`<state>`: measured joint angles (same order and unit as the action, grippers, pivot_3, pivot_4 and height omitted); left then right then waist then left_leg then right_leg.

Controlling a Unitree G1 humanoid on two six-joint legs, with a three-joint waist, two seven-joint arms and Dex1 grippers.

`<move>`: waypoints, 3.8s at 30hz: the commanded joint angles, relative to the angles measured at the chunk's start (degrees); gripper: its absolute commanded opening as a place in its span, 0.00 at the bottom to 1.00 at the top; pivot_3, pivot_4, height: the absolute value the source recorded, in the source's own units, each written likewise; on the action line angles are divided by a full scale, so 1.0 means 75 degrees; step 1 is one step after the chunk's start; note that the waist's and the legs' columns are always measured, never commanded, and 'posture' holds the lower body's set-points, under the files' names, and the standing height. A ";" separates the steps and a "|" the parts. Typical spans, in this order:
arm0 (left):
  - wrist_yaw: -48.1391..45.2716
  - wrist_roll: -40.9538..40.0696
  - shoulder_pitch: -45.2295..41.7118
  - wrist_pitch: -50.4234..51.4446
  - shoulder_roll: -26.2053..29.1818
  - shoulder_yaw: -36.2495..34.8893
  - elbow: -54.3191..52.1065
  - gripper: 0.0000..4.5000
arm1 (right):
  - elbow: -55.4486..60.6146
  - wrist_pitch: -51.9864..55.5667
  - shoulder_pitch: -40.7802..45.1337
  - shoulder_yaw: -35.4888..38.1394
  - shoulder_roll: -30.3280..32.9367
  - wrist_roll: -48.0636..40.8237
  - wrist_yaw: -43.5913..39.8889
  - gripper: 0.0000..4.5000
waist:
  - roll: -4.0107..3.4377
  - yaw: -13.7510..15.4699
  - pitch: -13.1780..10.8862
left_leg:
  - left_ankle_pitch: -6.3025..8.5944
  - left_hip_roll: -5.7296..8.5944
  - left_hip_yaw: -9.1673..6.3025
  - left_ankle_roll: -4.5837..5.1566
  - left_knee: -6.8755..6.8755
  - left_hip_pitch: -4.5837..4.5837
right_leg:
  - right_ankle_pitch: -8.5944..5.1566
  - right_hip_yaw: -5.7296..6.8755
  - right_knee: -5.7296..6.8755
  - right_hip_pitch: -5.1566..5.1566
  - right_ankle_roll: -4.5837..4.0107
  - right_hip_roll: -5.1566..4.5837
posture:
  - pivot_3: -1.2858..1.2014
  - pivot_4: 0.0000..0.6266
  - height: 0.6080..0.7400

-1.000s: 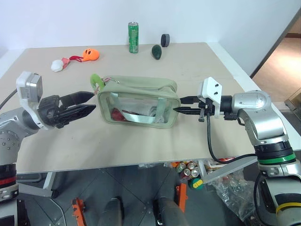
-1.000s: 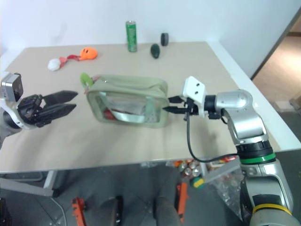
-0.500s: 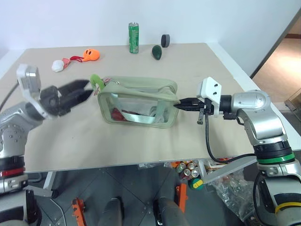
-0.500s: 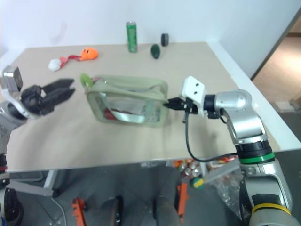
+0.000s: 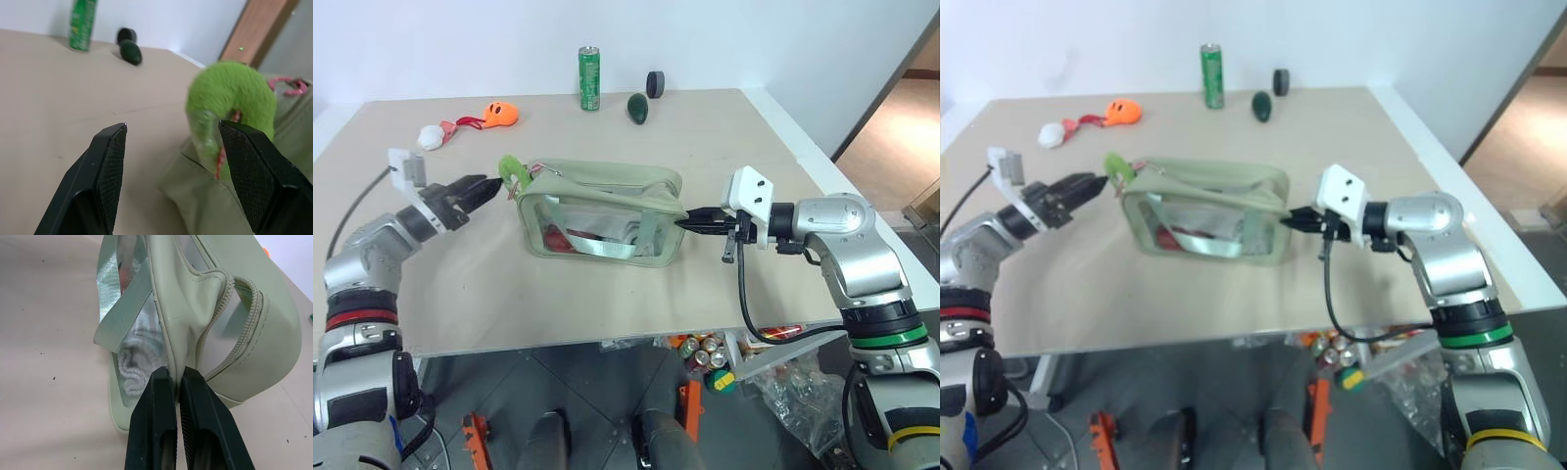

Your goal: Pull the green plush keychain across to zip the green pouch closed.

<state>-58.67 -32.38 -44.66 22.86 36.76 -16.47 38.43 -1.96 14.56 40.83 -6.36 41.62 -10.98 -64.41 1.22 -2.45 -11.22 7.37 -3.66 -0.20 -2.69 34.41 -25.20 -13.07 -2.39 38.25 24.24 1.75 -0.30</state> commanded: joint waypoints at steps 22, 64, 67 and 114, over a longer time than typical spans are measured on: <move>-0.0245 -0.0157 -0.0440 0.0797 -0.0531 -0.0094 -0.0561 0.14 | 0.0543 0.0110 -0.0179 0.0205 0.0164 -0.0053 0.0282 0.00 | 0.0003 -0.0002 0.0002 | 0.0000 0.0002 0.0004 0.0000 0.0001 0.0000 | 0.0004 -0.0011 0.0000 0.0001 0.0008 0.0001 | 0.52 0.24 1.00; -0.0074 0.0299 -0.1289 0.0801 -0.0426 0.0698 -0.1983 0.14 | 0.0364 0.0021 -0.0058 0.0063 0.0055 0.0080 0.0276 0.00 | 0.0005 -0.0005 0.0002 | -0.0001 0.0004 0.0009 0.0001 0.0006 0.0001 | 0.0006 -0.0021 -0.0001 -0.0001 0.0013 0.0001 | 0.52 0.24 1.00; -0.0271 0.0250 -0.1118 0.0839 -0.0373 0.0710 -0.2153 0.37 | 0.0334 0.0005 -0.0034 0.0054 0.0044 0.0089 0.0267 0.00 | 0.0005 -0.0005 0.0002 | -0.0001 0.0004 0.0009 0.0001 0.0006 0.0001 | 0.0007 -0.0021 -0.0001 -0.0001 0.0013 0.0001 | 0.52 0.24 1.00; -0.2044 0.0213 0.0384 0.0355 0.0774 0.0644 -0.2283 0.99 | 0.0213 -0.0068 0.0052 0.0014 -0.0033 0.0164 0.0235 0.00 | 0.0007 -0.0022 0.0002 | -0.0001 0.0002 0.0018 0.0002 0.0007 0.0004 | -0.0001 -0.0031 0.0000 0.0003 -0.0008 0.0001 | 0.52 0.24 1.00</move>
<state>-74.17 -31.27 -41.81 26.45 42.10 -11.42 22.44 -1.38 14.52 40.30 -6.58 41.19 -9.75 -62.51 1.27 -2.61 -11.20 7.36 -3.65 -0.06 -2.68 34.47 -25.17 -13.06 -2.62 38.26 24.27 1.72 -0.29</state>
